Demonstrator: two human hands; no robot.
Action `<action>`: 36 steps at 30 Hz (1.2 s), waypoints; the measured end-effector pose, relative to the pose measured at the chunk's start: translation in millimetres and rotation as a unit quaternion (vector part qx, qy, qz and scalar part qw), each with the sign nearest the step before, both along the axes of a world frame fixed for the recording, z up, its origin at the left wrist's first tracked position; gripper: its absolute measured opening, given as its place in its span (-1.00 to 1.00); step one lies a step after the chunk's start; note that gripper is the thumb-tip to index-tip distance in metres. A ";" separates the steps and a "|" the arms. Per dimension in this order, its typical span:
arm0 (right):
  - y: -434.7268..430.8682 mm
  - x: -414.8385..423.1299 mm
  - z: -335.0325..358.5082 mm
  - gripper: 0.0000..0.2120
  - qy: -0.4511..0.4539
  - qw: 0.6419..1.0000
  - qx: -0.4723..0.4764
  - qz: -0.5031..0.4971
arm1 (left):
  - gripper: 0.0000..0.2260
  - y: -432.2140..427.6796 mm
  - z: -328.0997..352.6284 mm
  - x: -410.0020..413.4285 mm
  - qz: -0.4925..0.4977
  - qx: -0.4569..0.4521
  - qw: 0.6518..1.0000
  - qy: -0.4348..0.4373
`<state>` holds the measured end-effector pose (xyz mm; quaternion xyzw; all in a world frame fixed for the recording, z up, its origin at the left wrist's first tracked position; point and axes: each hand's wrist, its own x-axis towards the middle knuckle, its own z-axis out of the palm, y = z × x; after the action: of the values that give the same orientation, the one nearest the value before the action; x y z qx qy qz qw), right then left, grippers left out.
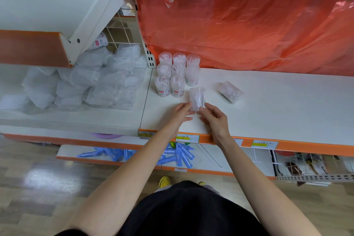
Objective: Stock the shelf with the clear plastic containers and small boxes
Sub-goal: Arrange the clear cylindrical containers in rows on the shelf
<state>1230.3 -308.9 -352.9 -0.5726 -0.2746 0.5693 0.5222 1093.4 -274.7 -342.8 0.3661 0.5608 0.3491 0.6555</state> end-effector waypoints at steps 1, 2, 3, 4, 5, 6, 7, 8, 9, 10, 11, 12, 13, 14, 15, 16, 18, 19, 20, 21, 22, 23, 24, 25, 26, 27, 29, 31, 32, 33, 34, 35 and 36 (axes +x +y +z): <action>0.4 -0.6 -0.2 -0.72 0.008 1.000 -0.006 -0.013 | -0.73 -0.8 1.5 0.9 -0.001 -0.001 1.000 0.005; 1.1 -0.6 -1.3 -0.72 0.013 1.000 -0.007 -0.017 | -0.76 -1.9 2.1 2.2 -0.002 0.001 1.000 0.010; 1.2 -0.5 -1.7 -0.72 0.013 1.000 -0.006 -0.014 | -0.78 -2.9 2.0 3.1 -0.003 0.005 1.000 0.015; 1.3 -0.2 -2.4 -0.71 0.009 1.000 -0.005 -0.010 | -0.79 -4.1 1.7 3.4 -0.005 0.008 1.000 0.018; 1.0 0.2 -3.0 -0.69 0.005 1.000 -0.003 -0.006 | -0.78 -4.8 1.9 3.3 -0.007 0.010 1.000 0.020; 0.6 0.4 -3.1 -0.67 0.001 1.000 -0.002 -0.003 | -0.78 -4.8 2.6 3.2 -0.011 0.010 1.000 0.021; 0.1 0.9 -2.9 -0.65 -0.001 1.000 -0.001 -0.001 | -0.78 -4.0 3.6 3.0 -0.017 0.009 1.000 0.022; -0.4 1.4 -2.4 -0.65 -0.001 1.000 0.002 0.002 | -0.77 -2.7 4.5 2.7 -0.023 0.008 0.999 0.022; -1.3 1.9 -0.9 -0.65 0.003 1.000 0.005 0.005 | -0.77 -1.4 5.4 2.4 -0.029 0.008 0.999 0.024; -2.0 2.8 0.0 -0.65 0.007 1.000 0.011 0.010 | -0.78 -0.6 6.1 2.6 -0.030 0.010 0.999 0.025; -2.7 3.8 1.2 -0.66 0.011 1.000 0.018 0.014 | -0.78 -0.1 6.3 2.3 -0.026 0.014 0.999 0.023; -2.8 5.0 1.7 -0.68 0.017 0.999 0.024 0.018 | -0.76 0.1 5.8 2.3 -0.019 0.016 0.999 0.021; -2.7 6.3 1.5 -0.71 0.027 0.999 0.027 0.019 | -0.74 0.4 5.1 1.7 -0.013 0.019 1.000 0.021; -2.2 7.9 0.0 -0.74 0.040 0.999 0.029 0.017 | -0.72 0.5 4.5 1.2 -0.010 0.022 0.999 0.021; -1.4 9.4 -1.6 -0.76 0.052 0.998 0.030 0.013 | -0.69 0.6 4.0 0.9 -0.007 0.024 0.999 0.021; -0.8 10.4 -3.3 -0.78 0.058 0.998 0.028 0.009 | -0.67 0.5 3.2 0.6 -0.004 0.024 0.999 0.022; 0.1 10.4 -5.2 -0.78 0.053 0.998 0.018 -0.001 | -0.66 0.3 2.0 -0.3 0.000 0.023 0.999 0.025; 0.1 9.6 -5.1 -0.77 0.045 0.999 0.015 -0.001 | -0.67 0.1 1.9 -0.9 -0.002 0.023 0.999 0.024; 0.0 8.2 -4.5 -0.75 0.033 0.999 0.015 0.005 | -0.69 0.1 1.3 -1.4 -0.007 0.022 0.999 0.022; -0.3 6.6 -3.9 -0.72 0.020 1.000 0.017 0.014 | -0.69 0.2 0.9 -2.2 -0.012 0.021 1.000 0.017; -0.5 5.3 -3.5 -0.69 0.010 0.999 0.020 0.023 | -0.69 0.3 1.1 -2.8 -0.017 0.017 1.000 0.012; -0.9 4.4 -3.3 -0.67 0.006 0.999 0.022 0.029 | -0.67 0.3 1.8 -3.7 -0.019 0.011 1.000 0.007; -1.1 3.7 -2.6 -0.66 0.002 0.999 0.022 0.034 | -0.65 0.3 2.3 -4.0 -0.020 0.005 1.000 0.002; -1.0 3.0 -1.7 -0.65 -0.004 0.999 0.024 0.040 | -0.64 0.2 2.3 -4.8 -0.021 0.003 1.000 -0.001; -1.1 2.3 -1.0 -0.64 -0.013 0.999 0.024 0.045 | -0.62 -0.4 2.0 -5.6 -0.022 0.006 1.000 -0.003; -1.2 1.9 -0.4 -0.62 -0.020 0.998 0.026 0.050 | -0.61 -1.5 1.8 -6.4 -0.023 0.013 1.000 -0.005; -1.5 2.6 -0.1 -0.60 -0.024 0.998 0.031 0.054 | -0.61 -3.5 0.7 -7.6 -0.030 0.027 0.999 -0.004; -2.6 4.2 1.4 -0.59 -0.016 0.997 0.037 0.058 | -0.68 -4.4 0.3 -8.4 -0.040 0.040 0.998 0.004; -3.3 4.7 2.3 -0.60 -0.008 0.997 0.042 0.063 | -0.72 -4.6 0.9 -8.8 -0.043 0.045 0.998 0.005; -3.9 5.5 3.4 -0.60 0.000 0.997 0.048 0.069 | -0.77 -4.3 1.6 -9.4 -0.044 0.045 0.998 0.003; -4.2 6.3 3.9 -0.61 0.004 0.996 0.052 0.073 | -0.80 -3.5 2.3 -9.9 -0.046 0.043 0.998 -0.002; -4.1 7.1 3.8 -0.62 0.006 0.996 0.056 0.073 | -0.80 -2.5 2.6 -10.7 -0.051 0.042 0.998 -0.004; -3.7 8.1 3.1 -0.62 0.004 0.996 0.057 0.072 | -0.79 -1.4 2.3 -11.1 -0.057 0.043 0.997 -0.005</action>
<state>1238.4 -312.6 -349.8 -0.5188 -0.3449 0.5911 0.5124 1082.3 -276.1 -340.6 0.4230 0.5203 0.3369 0.6609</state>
